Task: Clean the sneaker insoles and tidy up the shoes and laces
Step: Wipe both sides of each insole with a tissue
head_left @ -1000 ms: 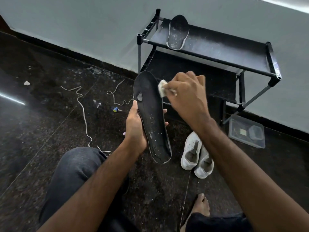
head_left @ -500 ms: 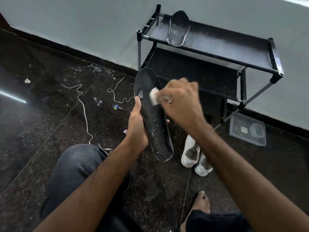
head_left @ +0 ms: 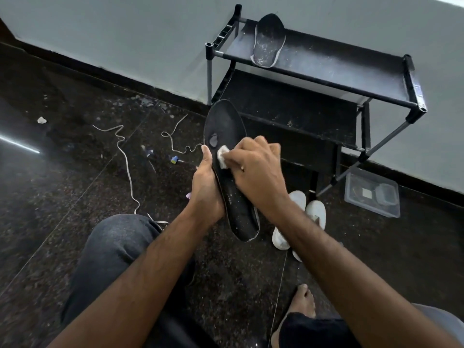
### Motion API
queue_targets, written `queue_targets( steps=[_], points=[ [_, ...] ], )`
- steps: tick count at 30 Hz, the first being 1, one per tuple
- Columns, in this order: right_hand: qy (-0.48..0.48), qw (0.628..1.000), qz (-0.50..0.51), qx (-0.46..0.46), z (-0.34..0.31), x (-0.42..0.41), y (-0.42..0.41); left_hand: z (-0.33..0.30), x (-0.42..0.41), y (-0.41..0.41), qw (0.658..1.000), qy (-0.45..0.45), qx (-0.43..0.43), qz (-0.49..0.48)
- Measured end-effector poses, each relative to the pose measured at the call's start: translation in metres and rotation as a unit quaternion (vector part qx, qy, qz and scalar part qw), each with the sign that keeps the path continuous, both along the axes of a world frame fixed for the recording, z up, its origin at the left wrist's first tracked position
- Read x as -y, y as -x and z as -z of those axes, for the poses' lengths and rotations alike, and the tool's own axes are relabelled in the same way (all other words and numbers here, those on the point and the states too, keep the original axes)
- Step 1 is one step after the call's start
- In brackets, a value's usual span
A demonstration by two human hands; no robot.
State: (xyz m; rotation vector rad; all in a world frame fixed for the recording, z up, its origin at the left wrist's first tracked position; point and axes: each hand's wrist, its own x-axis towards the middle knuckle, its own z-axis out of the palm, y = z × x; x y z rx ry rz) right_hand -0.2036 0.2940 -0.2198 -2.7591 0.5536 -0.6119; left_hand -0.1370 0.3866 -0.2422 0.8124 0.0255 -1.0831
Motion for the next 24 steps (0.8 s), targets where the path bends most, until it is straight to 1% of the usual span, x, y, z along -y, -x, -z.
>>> queue_targets(
  steps=[2,3,5,6,7,8,9,10,11,12,13,14,15,16,17,18,19,20,21,23,24],
  points=[
    [-0.100,0.991,-0.085,-0.017,-0.003,-0.003,0.005,-0.005,-0.003,-0.003,1.000,-0.023,-0.006,0.002],
    [-0.162,0.976,-0.138,-0.041,-0.009,0.003,0.009,-0.005,-0.004,-0.006,0.999,-0.039,-0.010,-0.003],
    [-0.287,0.927,-0.223,-0.090,-0.028,0.019,0.018,-0.005,-0.003,-0.011,0.998,-0.056,-0.003,-0.012],
    [-0.330,0.910,-0.239,-0.075,-0.036,0.028,0.022,-0.006,-0.001,-0.010,0.998,-0.058,0.011,-0.012],
    [-0.350,0.910,-0.220,-0.039,-0.040,0.037,0.024,-0.006,0.000,-0.008,0.998,-0.055,0.029,-0.012],
    [-0.349,0.921,-0.172,0.010,-0.042,0.044,0.023,-0.006,0.001,-0.004,0.998,-0.050,0.043,-0.014],
    [-0.326,0.937,-0.110,0.057,-0.040,0.048,0.021,-0.005,0.001,-0.001,0.998,-0.041,0.051,-0.015],
    [-0.285,0.953,-0.049,0.092,-0.036,0.048,0.017,-0.004,0.002,0.000,0.998,-0.030,0.051,-0.018],
    [-0.231,0.967,-0.002,0.104,-0.030,0.045,0.011,-0.004,0.003,0.001,0.999,-0.018,0.045,-0.019],
    [-0.159,0.983,0.024,0.091,-0.022,0.039,0.005,-0.003,0.003,0.001,0.999,-0.005,0.039,-0.019],
    [-0.082,0.994,0.024,0.064,-0.016,0.031,0.002,-0.003,0.003,0.001,0.999,0.007,0.033,-0.017],
    [-0.015,0.999,0.009,0.034,-0.009,0.024,0.002,-0.003,0.002,0.002,0.999,0.016,0.027,-0.011],
    [0.026,0.999,-0.027,0.003,-0.006,0.019,0.004,-0.003,0.001,0.003,1.000,0.017,0.024,-0.004],
    [0.036,0.995,-0.090,-0.034,-0.008,0.017,0.008,-0.002,0.001,0.002,1.000,0.013,0.024,-0.003],
    [0.019,0.983,-0.160,-0.090,-0.017,0.017,0.012,-0.001,0.000,0.000,1.000,0.008,0.026,-0.008],
    [-0.027,0.963,-0.219,-0.154,-0.029,0.022,0.017,0.000,0.000,-0.001,1.000,0.005,0.026,-0.015],
    [-0.099,0.943,-0.245,-0.201,-0.044,0.026,0.021,0.001,0.000,-0.003,1.000,0.007,0.024,-0.017],
    [-0.171,0.935,-0.243,-0.194,-0.055,0.033,0.024,0.001,0.000,-0.005,1.000,0.007,0.026,-0.013],
    [-0.203,0.946,-0.212,-0.138,-0.060,0.041,0.026,0.000,0.001,-0.005,0.999,0.001,0.034,-0.008],
    [-0.165,0.979,-0.114,-0.021,-0.057,0.051,0.021,0.000,0.003,-0.003,0.998,-0.016,0.053,-0.004],
    [-0.138,0.988,-0.067,0.010,-0.050,0.048,0.017,0.001,0.003,-0.001,0.998,-0.015,0.053,-0.004]
  ],
)
